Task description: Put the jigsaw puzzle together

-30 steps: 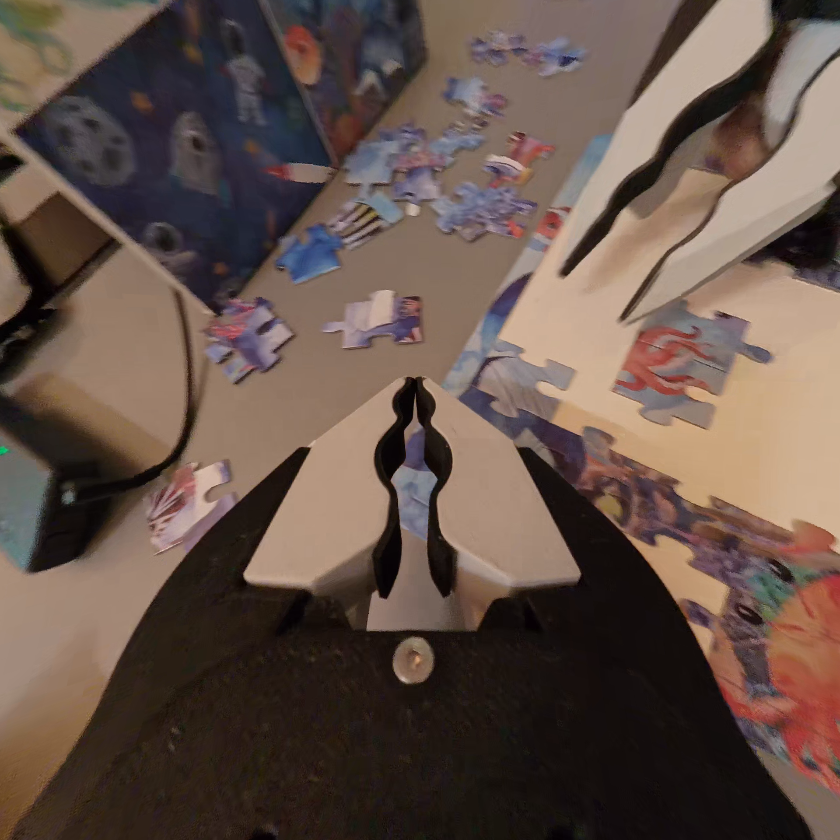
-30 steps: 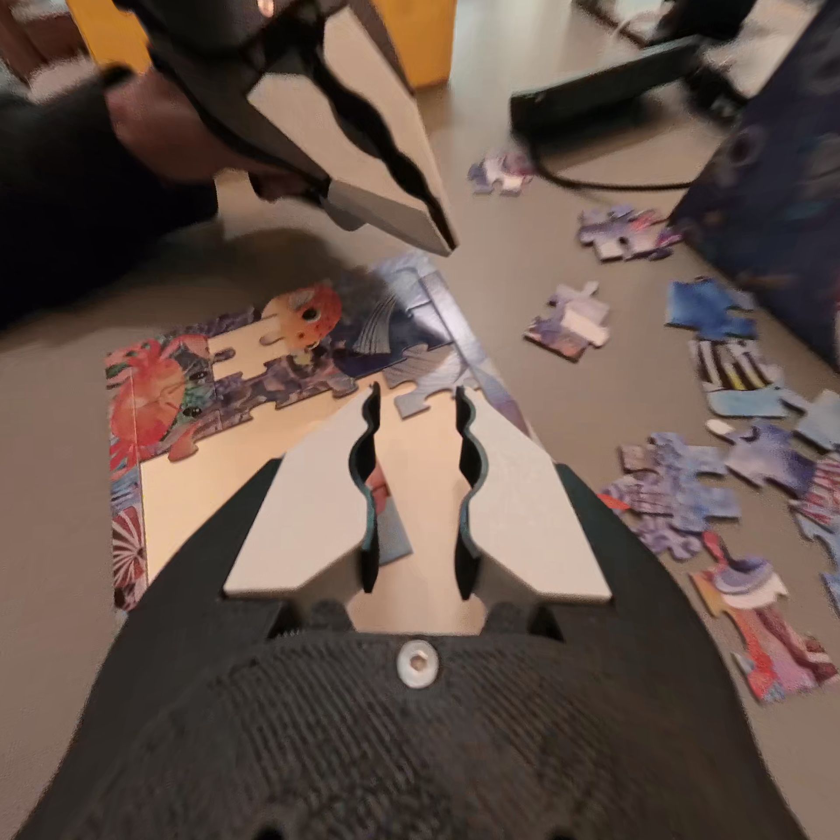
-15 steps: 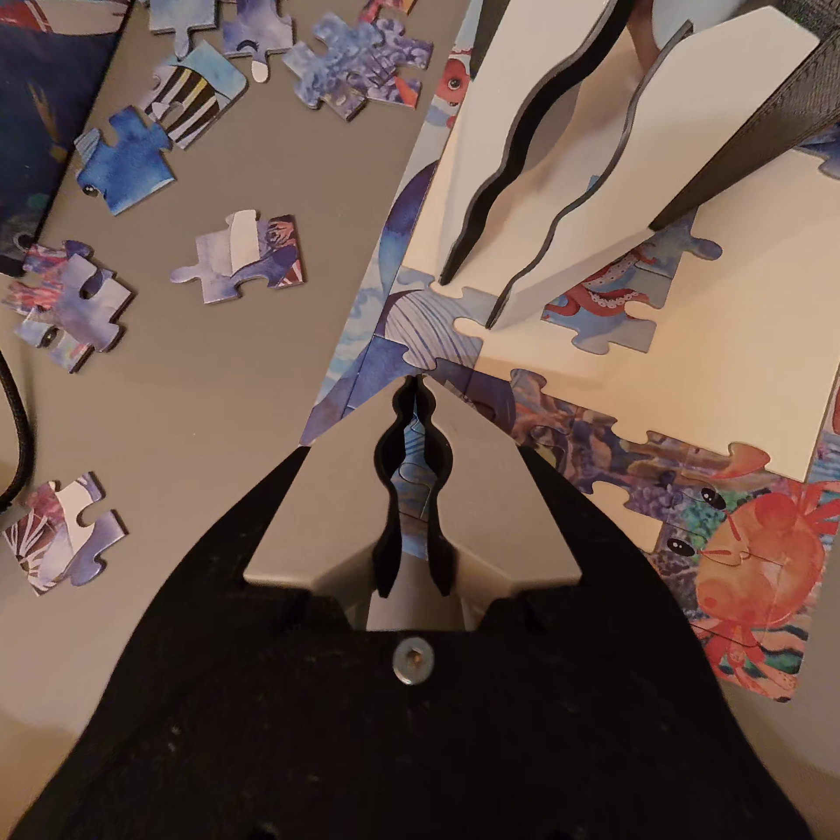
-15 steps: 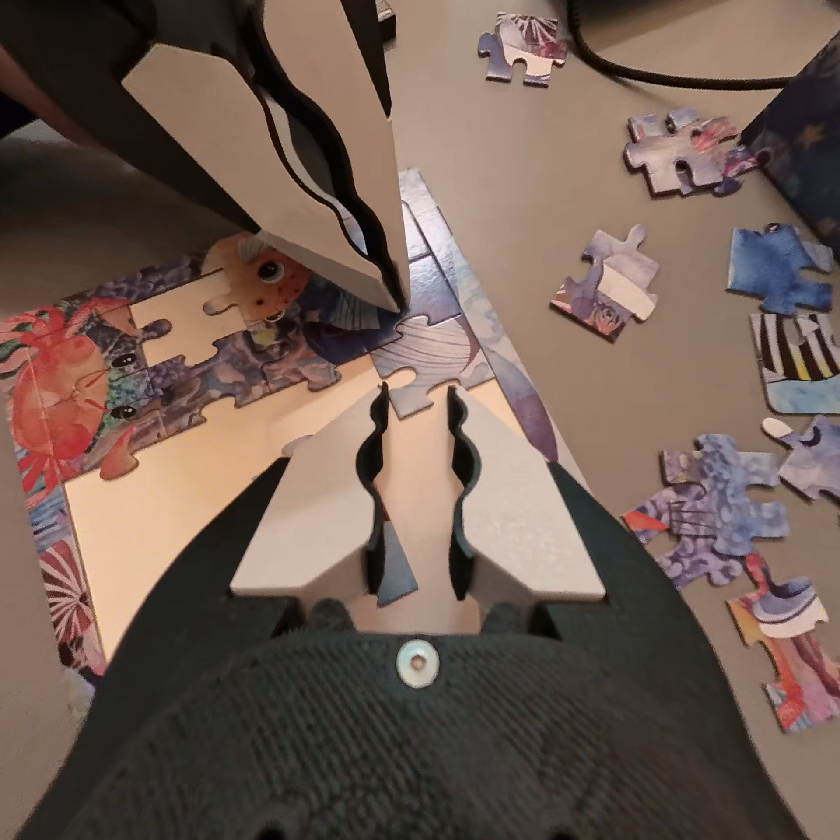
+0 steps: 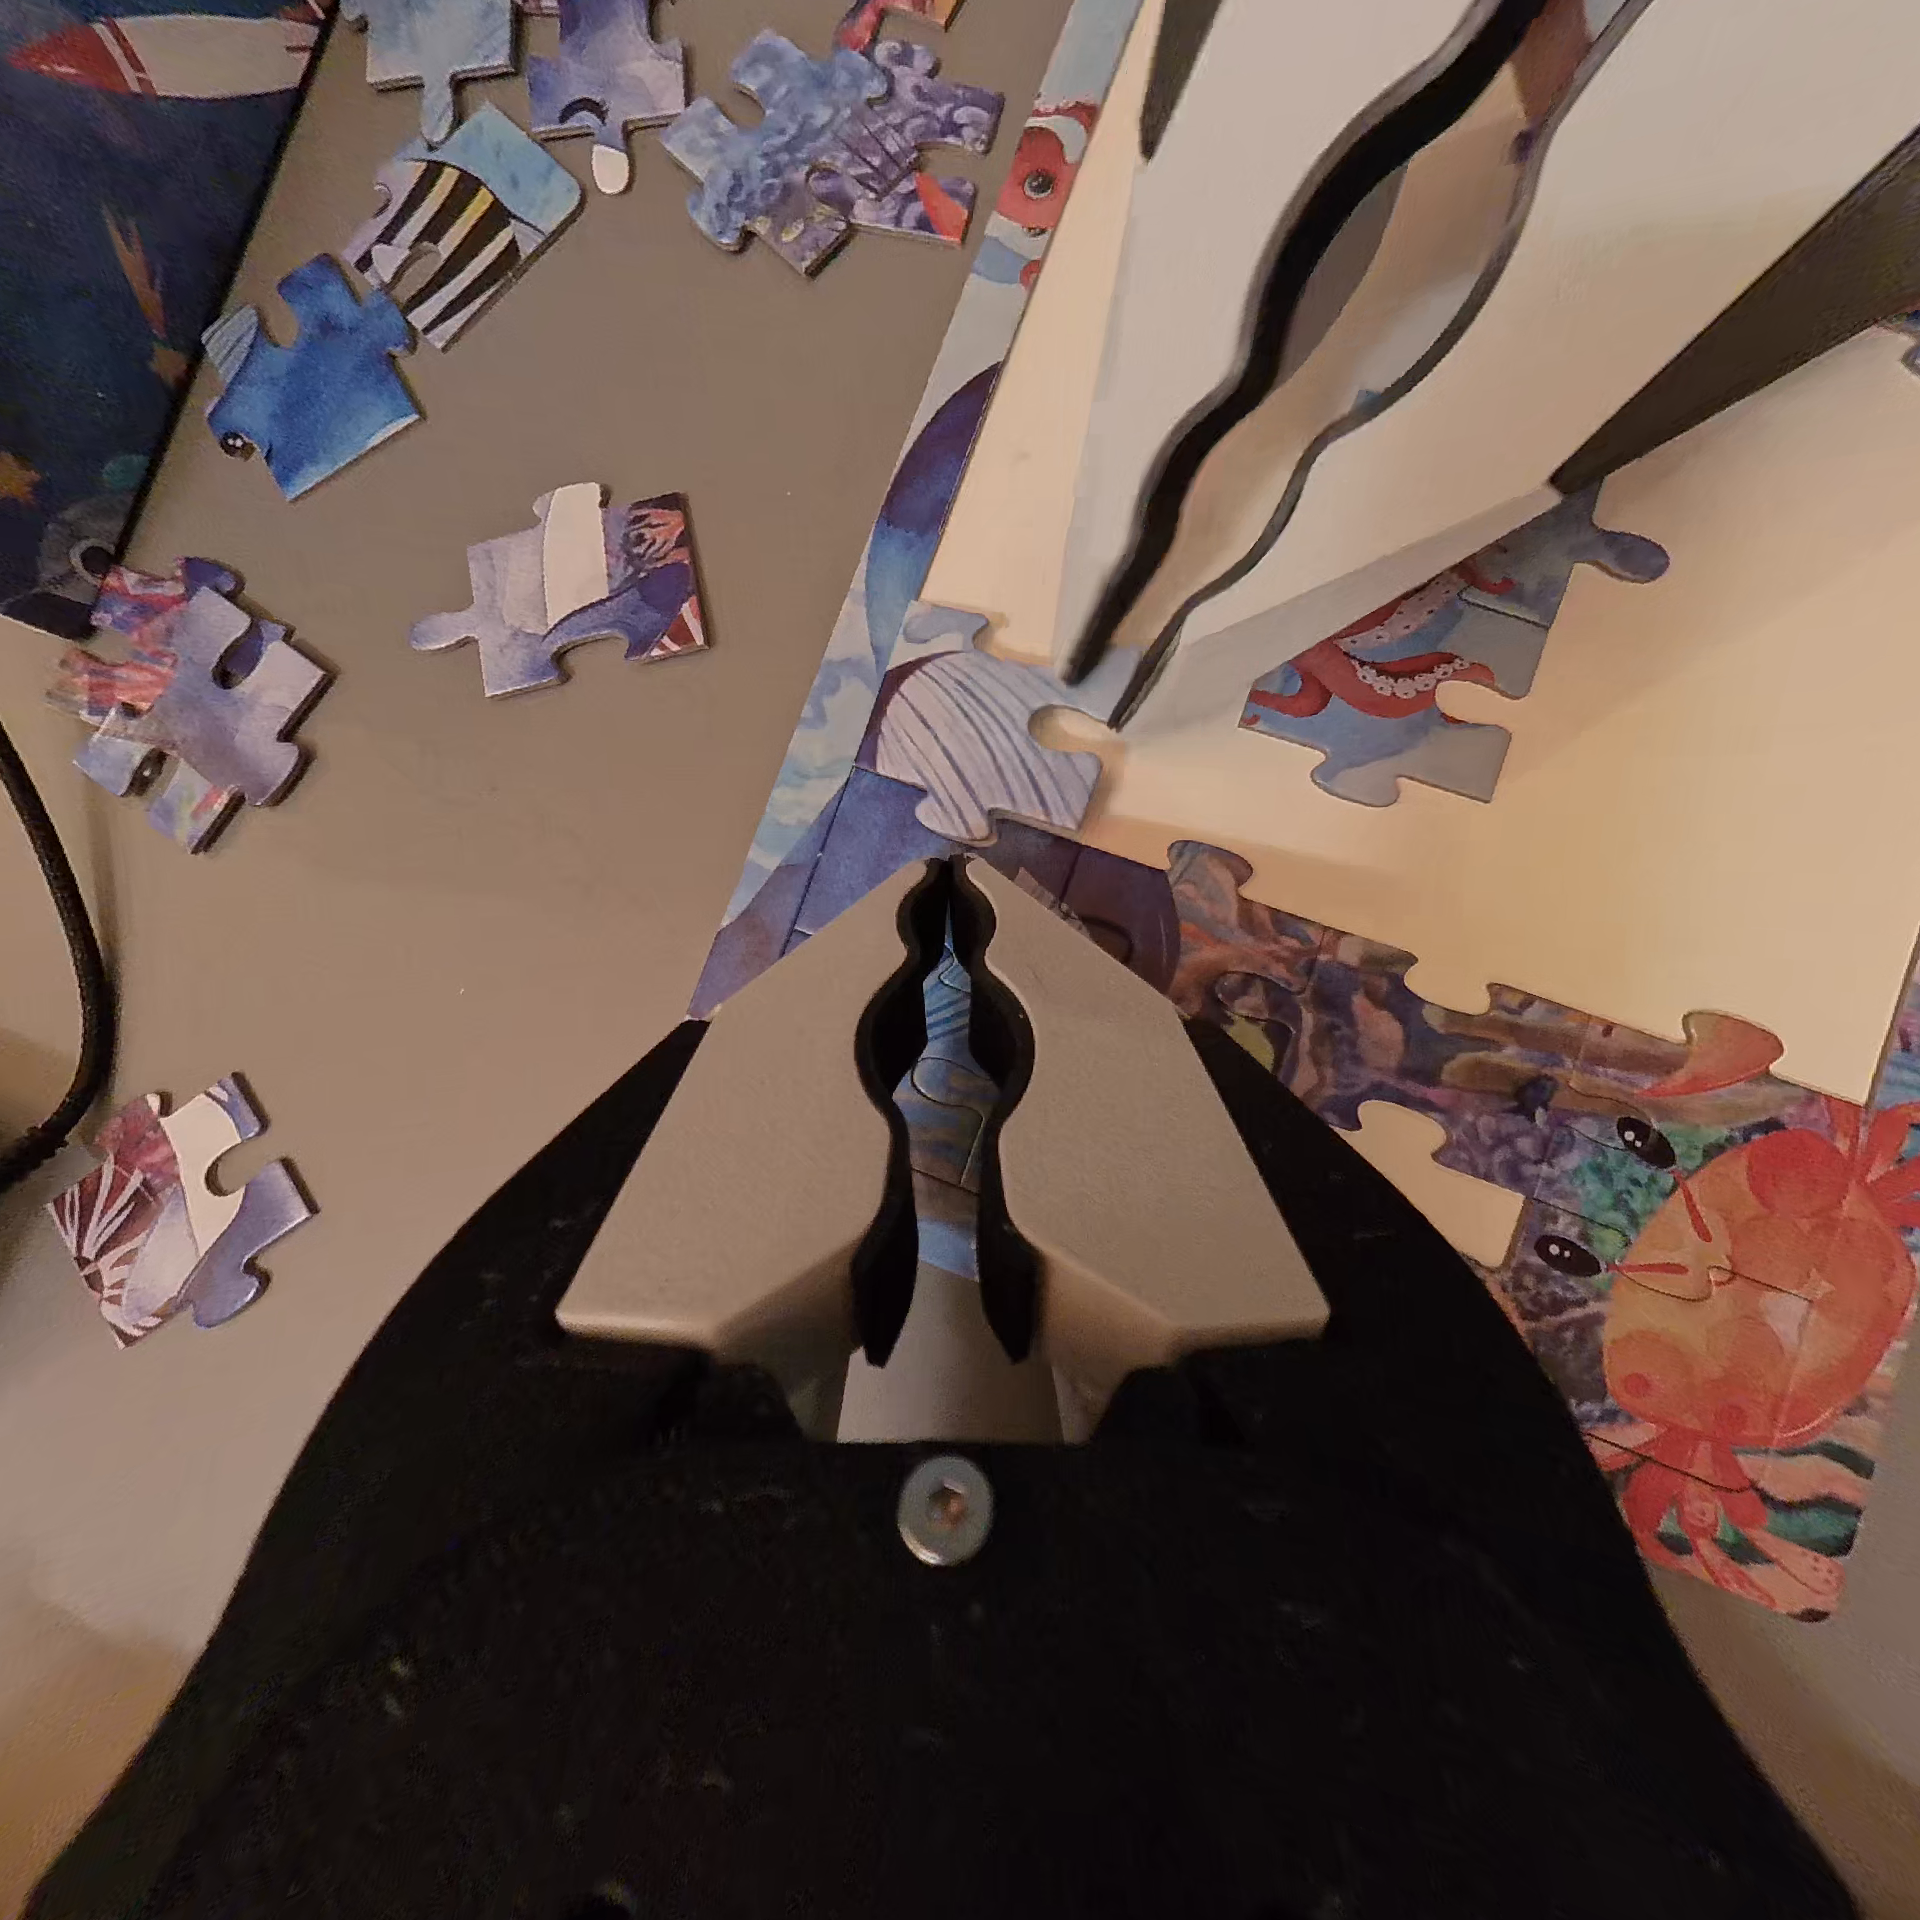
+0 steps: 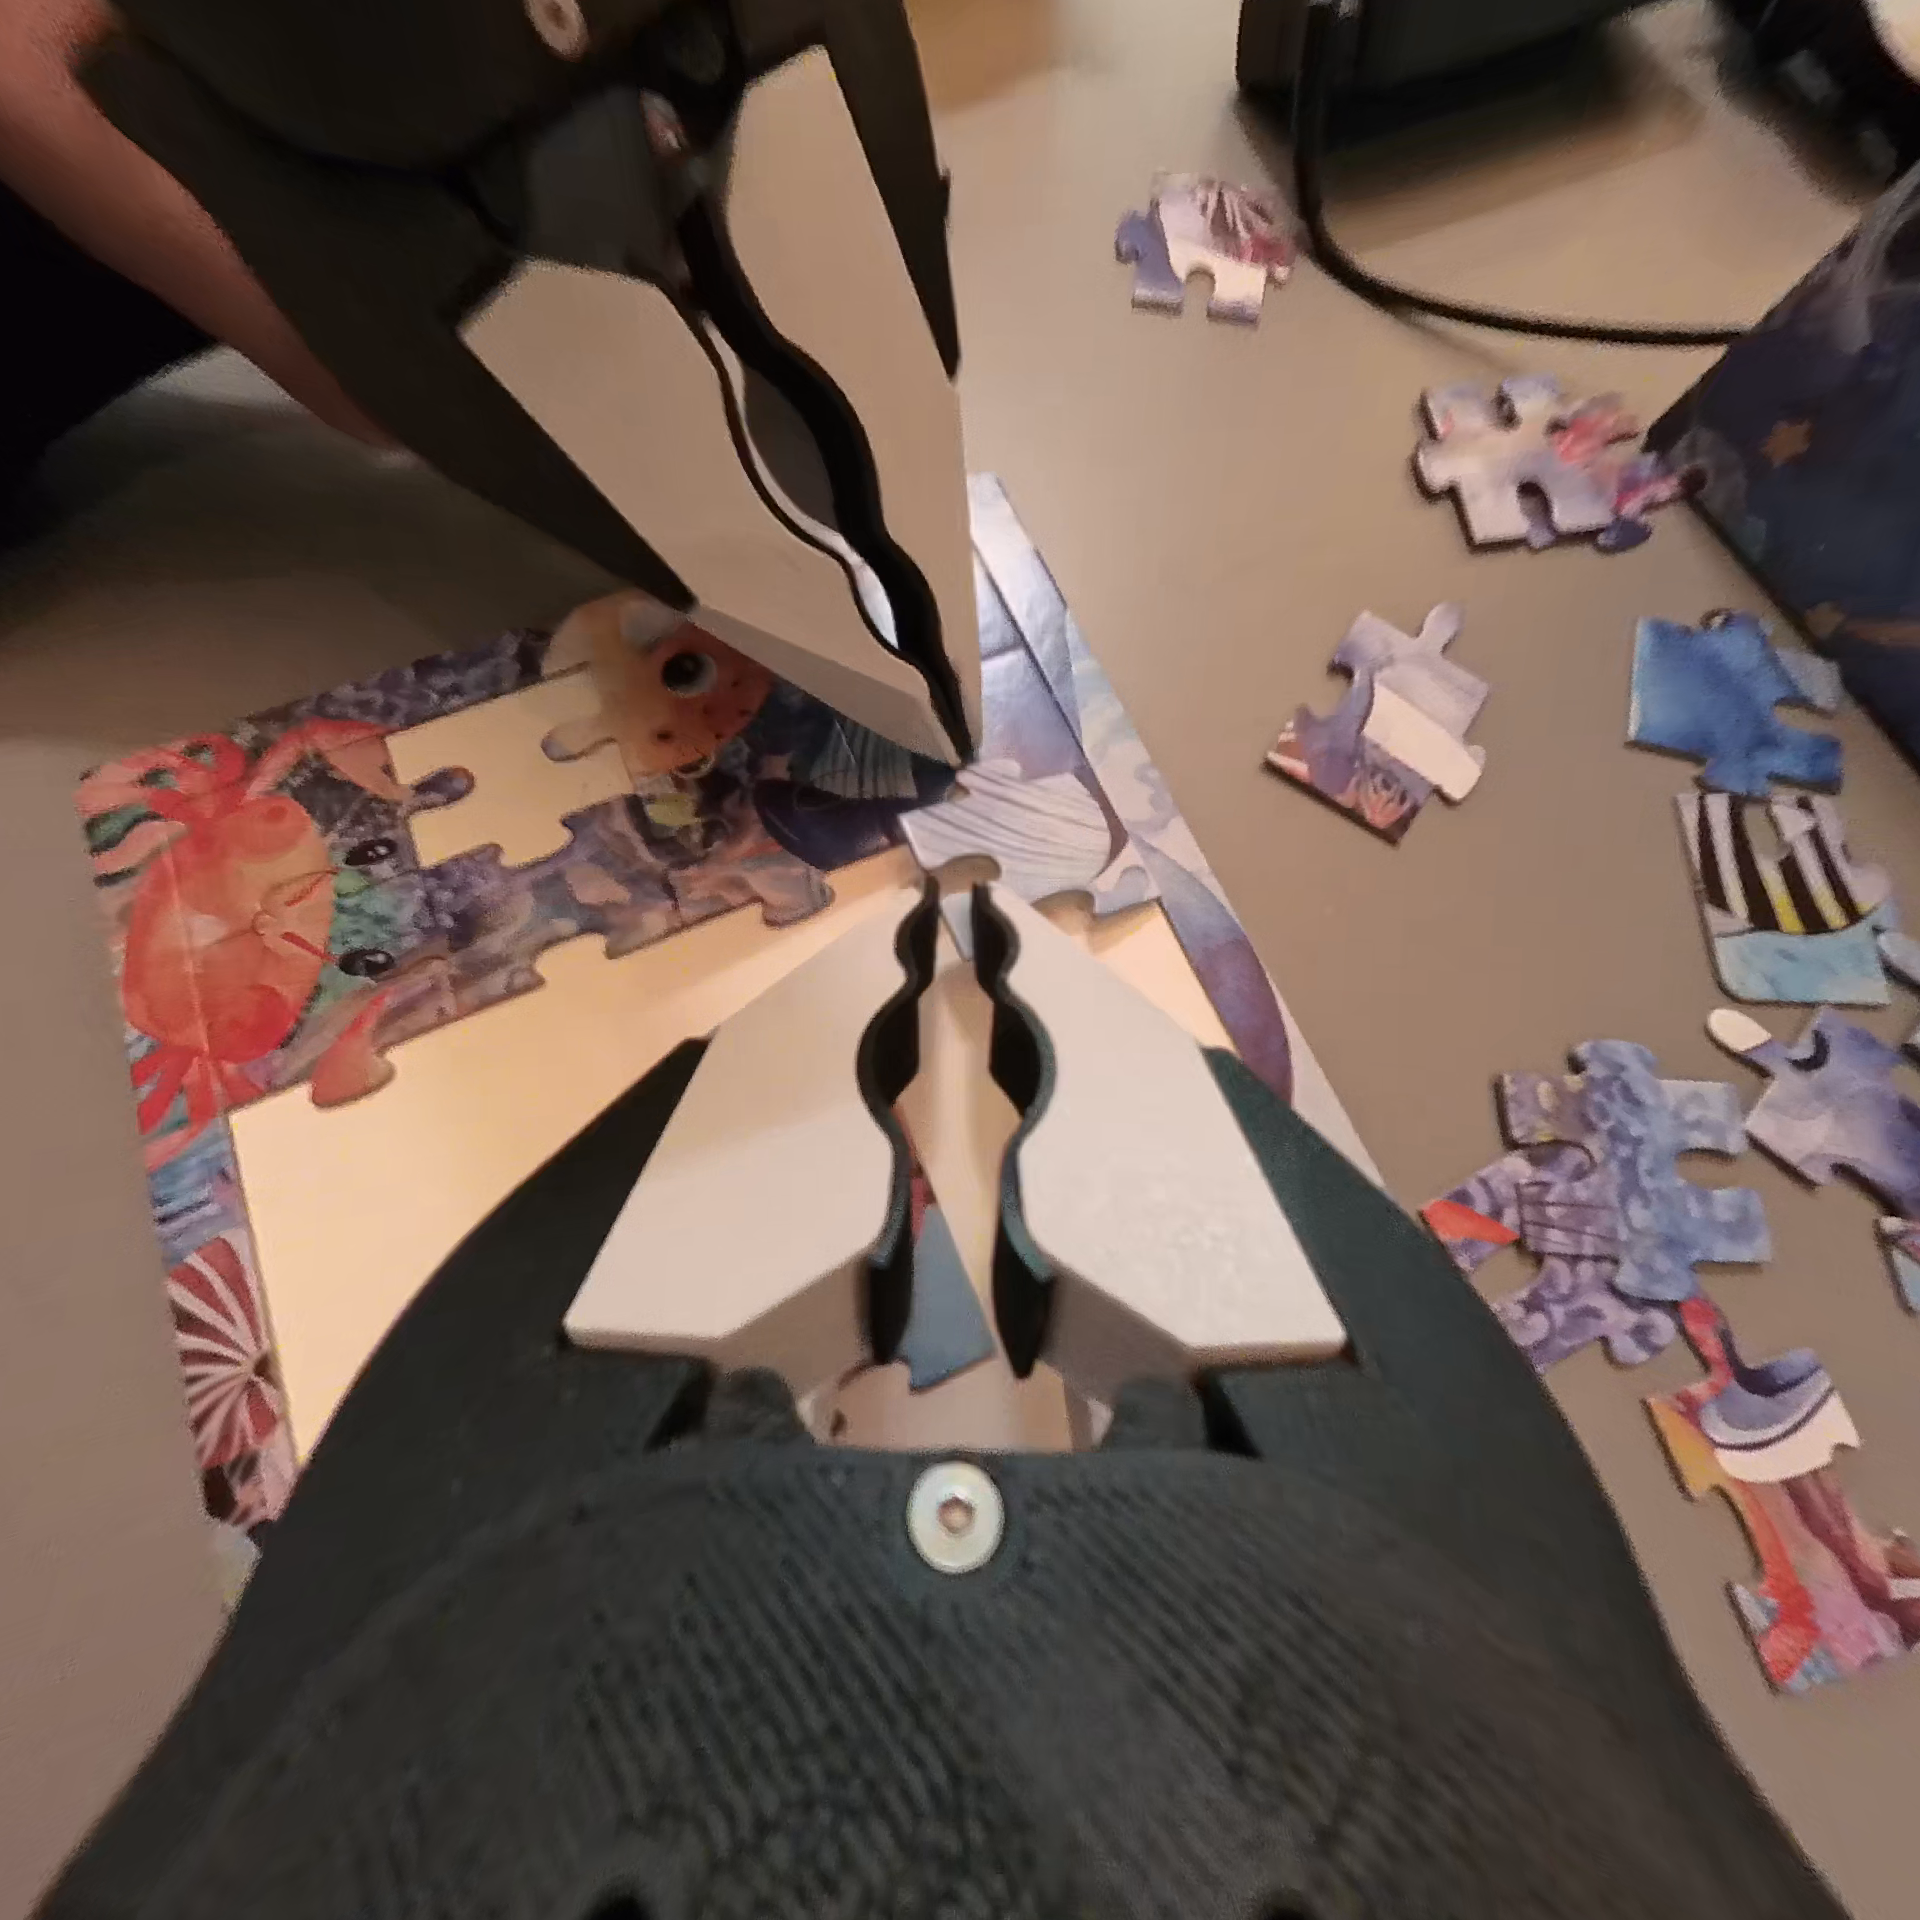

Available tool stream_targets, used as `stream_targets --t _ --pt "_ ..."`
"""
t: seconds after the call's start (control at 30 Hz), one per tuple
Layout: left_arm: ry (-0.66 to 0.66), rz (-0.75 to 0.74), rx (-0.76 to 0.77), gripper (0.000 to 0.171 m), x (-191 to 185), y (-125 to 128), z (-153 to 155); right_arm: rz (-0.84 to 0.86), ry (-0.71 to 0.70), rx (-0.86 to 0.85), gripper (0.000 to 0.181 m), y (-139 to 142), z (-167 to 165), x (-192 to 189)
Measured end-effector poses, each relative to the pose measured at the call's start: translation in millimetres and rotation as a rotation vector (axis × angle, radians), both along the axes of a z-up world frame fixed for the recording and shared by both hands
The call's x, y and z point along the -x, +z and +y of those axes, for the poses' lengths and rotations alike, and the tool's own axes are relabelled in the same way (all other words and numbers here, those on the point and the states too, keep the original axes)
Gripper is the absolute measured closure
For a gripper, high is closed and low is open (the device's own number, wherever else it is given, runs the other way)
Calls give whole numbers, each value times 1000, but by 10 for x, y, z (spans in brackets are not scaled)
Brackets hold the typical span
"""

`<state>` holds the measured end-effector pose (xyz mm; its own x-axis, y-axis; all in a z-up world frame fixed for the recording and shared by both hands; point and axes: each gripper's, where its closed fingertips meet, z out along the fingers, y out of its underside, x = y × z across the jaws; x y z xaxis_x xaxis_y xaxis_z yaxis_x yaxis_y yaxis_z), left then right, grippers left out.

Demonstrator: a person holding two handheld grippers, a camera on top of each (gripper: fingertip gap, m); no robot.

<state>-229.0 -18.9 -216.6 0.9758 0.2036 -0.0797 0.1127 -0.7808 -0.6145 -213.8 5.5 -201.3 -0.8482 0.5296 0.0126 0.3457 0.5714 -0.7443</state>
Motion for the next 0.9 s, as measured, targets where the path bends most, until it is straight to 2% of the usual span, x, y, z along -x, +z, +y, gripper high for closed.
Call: stream_targets --t 0.07,0.37,0.6,0.9 --pt "0 0 -1 171 0 0 0 33 0 23 181 84 -16 4" --pt "-1 2 -1 171 0 0 0 88 1 -19 159 38 32 64" --pt "-2 1 -2 171 1 0 0 260 12 -50 173 225 82 93" --pt "-4 5 -3 171 3 -1 0 128 74 -104 175 -9 182 -56"
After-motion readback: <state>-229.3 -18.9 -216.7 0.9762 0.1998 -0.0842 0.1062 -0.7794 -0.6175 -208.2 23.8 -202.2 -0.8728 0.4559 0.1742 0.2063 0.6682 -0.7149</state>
